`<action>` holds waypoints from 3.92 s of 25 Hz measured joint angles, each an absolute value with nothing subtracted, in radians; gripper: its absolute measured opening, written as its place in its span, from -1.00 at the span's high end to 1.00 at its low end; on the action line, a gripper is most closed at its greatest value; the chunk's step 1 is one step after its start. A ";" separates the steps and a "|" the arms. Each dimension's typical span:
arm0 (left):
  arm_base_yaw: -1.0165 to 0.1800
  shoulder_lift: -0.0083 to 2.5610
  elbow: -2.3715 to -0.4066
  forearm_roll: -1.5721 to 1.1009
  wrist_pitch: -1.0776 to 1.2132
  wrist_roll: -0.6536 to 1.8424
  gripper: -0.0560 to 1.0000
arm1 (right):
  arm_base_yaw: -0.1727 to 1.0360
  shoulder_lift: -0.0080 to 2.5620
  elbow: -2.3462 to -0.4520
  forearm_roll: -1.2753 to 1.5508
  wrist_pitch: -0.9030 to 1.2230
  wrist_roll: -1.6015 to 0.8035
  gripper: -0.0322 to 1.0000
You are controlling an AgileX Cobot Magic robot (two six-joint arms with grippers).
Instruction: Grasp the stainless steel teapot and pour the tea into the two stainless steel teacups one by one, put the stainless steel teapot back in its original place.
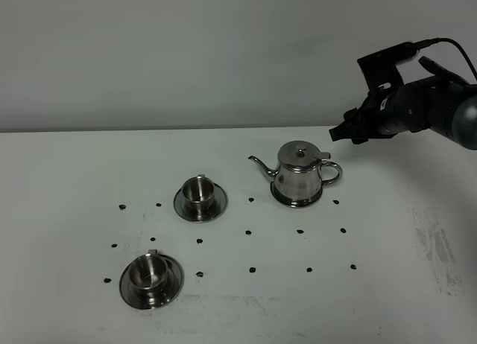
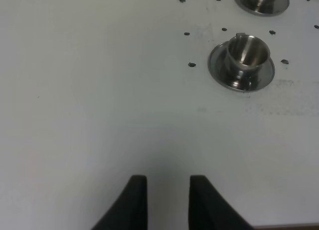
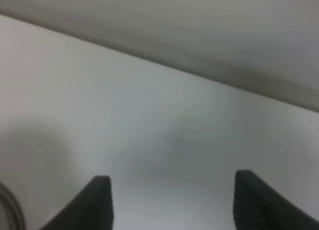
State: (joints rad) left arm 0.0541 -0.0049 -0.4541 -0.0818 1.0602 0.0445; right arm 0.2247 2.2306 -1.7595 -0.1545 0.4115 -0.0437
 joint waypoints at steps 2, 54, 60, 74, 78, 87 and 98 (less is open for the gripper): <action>0.054 -0.005 -0.454 -0.082 1.060 0.045 0.44 | 0.225 2.244 -1.755 -0.155 0.405 -0.044 -0.07; 0.054 -0.005 -0.454 -0.082 1.061 0.045 0.44 | 0.236 2.265 -1.753 0.326 0.836 -0.665 -0.07; 0.054 -0.005 -0.454 -0.082 1.061 0.045 0.44 | 0.236 2.265 -1.753 0.388 0.861 -0.671 -0.07; 0.054 -0.005 -0.454 -0.082 1.061 0.045 0.44 | 0.233 2.233 -1.753 0.092 0.895 -0.418 -0.07; 0.054 -0.005 -0.454 -0.082 1.061 0.045 0.44 | 0.240 2.138 -1.753 0.000 0.948 -0.192 -0.07; 0.054 -0.005 -0.454 -0.082 1.061 0.045 0.44 | 0.345 2.058 -1.859 -0.068 1.068 0.056 -0.07; 0.054 -0.005 -0.454 -0.082 1.061 0.044 0.44 | 0.465 2.127 -1.943 -0.088 1.106 0.210 -0.07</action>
